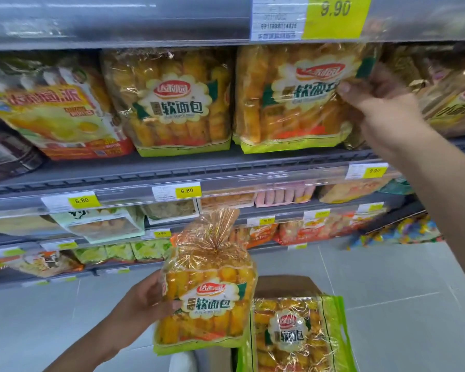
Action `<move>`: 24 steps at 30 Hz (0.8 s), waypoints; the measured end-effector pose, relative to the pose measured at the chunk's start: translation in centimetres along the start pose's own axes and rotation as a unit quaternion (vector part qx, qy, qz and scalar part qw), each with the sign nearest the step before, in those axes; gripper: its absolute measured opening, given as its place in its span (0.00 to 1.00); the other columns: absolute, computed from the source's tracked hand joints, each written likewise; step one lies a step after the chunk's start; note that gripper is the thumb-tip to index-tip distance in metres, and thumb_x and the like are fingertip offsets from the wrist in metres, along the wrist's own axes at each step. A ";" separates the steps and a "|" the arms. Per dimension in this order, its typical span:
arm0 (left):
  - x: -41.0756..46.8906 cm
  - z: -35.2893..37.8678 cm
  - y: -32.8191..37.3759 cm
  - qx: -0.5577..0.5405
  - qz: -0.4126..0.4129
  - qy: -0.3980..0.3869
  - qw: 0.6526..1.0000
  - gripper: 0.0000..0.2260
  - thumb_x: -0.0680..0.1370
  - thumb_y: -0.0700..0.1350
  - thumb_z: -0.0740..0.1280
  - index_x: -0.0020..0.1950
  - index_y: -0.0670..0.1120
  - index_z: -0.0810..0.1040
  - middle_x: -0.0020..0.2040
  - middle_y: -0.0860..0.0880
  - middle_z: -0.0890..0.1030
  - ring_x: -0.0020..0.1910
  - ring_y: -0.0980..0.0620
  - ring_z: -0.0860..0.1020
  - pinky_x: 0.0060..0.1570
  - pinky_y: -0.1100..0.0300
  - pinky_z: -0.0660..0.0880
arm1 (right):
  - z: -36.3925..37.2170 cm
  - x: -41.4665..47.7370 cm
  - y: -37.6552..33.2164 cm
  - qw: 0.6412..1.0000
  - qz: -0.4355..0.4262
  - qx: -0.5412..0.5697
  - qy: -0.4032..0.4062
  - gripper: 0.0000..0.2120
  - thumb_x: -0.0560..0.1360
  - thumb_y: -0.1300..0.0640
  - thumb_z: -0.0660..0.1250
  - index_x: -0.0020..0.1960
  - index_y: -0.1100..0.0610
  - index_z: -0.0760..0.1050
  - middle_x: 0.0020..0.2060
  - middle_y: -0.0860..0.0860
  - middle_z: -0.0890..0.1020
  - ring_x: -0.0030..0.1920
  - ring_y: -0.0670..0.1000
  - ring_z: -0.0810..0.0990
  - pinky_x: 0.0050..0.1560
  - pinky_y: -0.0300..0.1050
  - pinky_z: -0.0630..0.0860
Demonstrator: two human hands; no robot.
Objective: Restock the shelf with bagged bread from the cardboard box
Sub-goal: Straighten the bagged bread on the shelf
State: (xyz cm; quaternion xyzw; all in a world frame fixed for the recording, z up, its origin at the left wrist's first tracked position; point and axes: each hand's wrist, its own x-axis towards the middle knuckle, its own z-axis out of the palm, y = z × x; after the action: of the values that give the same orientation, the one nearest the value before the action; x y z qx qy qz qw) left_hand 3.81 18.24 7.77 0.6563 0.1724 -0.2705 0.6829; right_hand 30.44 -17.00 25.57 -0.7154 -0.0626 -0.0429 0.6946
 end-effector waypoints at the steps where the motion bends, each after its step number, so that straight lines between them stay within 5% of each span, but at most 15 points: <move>1: -0.1 0.2 0.1 -0.017 0.001 0.005 1.000 0.18 0.74 0.33 0.74 0.53 0.55 0.80 0.42 0.60 0.86 0.44 0.64 0.84 0.43 0.64 0.81 | 0.2 0.4 0.4 1.000 -0.008 -0.010 0.006 0.16 0.71 0.59 0.76 0.56 0.54 0.76 0.47 0.42 0.87 0.54 0.44 0.82 0.61 0.46 0.77; 3: -0.4 0.9 0.9 -0.029 -0.011 0.019 0.999 0.21 0.73 0.29 0.71 0.51 0.56 0.76 0.41 0.60 0.87 0.39 0.68 0.83 0.35 0.71 0.77 | 0.3 0.7 1.4 0.999 -0.013 -0.032 0.017 0.13 0.75 0.67 0.71 0.55 0.53 0.75 0.44 0.39 0.87 0.51 0.40 0.83 0.57 0.41 0.77; 5: -0.4 0.8 1.2 -0.031 0.001 0.016 0.999 0.21 0.71 0.32 0.74 0.53 0.57 0.79 0.49 0.55 0.88 0.43 0.64 0.84 0.37 0.69 0.79 | 0.2 0.4 2.4 0.996 -0.001 -0.075 0.038 0.14 0.75 0.69 0.70 0.53 0.51 0.75 0.43 0.38 0.86 0.49 0.39 0.83 0.55 0.39 0.78; 8: -0.6 0.8 1.8 -0.058 0.016 0.012 0.998 0.19 0.65 0.41 0.80 0.44 0.65 0.84 0.44 0.61 0.87 0.42 0.66 0.84 0.37 0.69 0.79 | -0.4 -0.9 4.5 0.989 0.022 -0.139 0.039 0.13 0.75 0.64 0.72 0.53 0.48 0.77 0.45 0.38 0.86 0.51 0.40 0.83 0.55 0.38 0.78; 12: -1.3 0.7 3.3 -0.075 0.028 0.018 0.997 0.27 0.60 0.46 0.83 0.50 0.69 0.77 0.38 0.68 0.84 0.40 0.71 0.82 0.37 0.72 0.77 | -0.7 -1.4 5.1 0.984 0.024 -0.165 0.054 0.08 0.76 0.56 0.73 0.53 0.49 0.77 0.47 0.41 0.85 0.48 0.39 0.83 0.53 0.39 0.79; 14: -1.3 -0.3 3.3 -0.064 0.029 0.036 0.997 0.39 0.54 0.56 0.86 0.61 0.66 0.73 0.41 0.64 0.81 0.42 0.70 0.81 0.45 0.68 0.79 | -0.6 -1.5 5.0 0.981 0.026 -0.181 0.067 0.11 0.75 0.54 0.74 0.55 0.54 0.77 0.48 0.48 0.85 0.47 0.41 0.82 0.52 0.43 0.79; 17: -1.8 -1.3 4.3 -0.053 0.032 0.045 0.997 0.45 0.61 0.54 0.84 0.75 0.58 0.69 0.52 0.52 0.74 0.53 0.58 0.79 0.69 0.52 0.71 | -0.4 -2.3 5.2 0.974 0.039 -0.202 0.098 0.18 0.73 0.51 0.75 0.57 0.58 0.76 0.52 0.56 0.84 0.48 0.46 0.81 0.52 0.47 0.78; 21: -2.0 -2.0 5.9 -0.030 0.066 0.029 0.997 0.30 0.65 0.52 0.81 0.66 0.55 0.78 0.60 0.42 0.83 0.63 0.44 0.80 0.66 0.45 0.75 | 0.0 -4.3 5.1 0.957 0.038 -0.212 0.194 0.22 0.71 0.49 0.78 0.54 0.54 0.69 0.42 0.44 0.75 0.39 0.37 0.74 0.42 0.29 0.73; 24: -1.8 -2.1 7.2 -0.024 0.093 0.033 0.995 0.22 0.70 0.45 0.78 0.62 0.57 0.80 0.59 0.43 0.84 0.62 0.43 0.81 0.60 0.49 0.80 | 1.2 -7.0 5.5 0.960 0.032 -0.213 0.179 0.15 0.72 0.50 0.77 0.45 0.49 0.69 0.36 0.46 0.72 0.34 0.39 0.71 0.40 0.33 0.70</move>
State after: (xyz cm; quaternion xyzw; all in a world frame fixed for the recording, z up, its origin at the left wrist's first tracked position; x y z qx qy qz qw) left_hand 6.91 20.55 14.47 0.6612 0.1396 -0.1797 0.7148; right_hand 24.27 -16.20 19.08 -0.8292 0.0964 -0.1599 0.5269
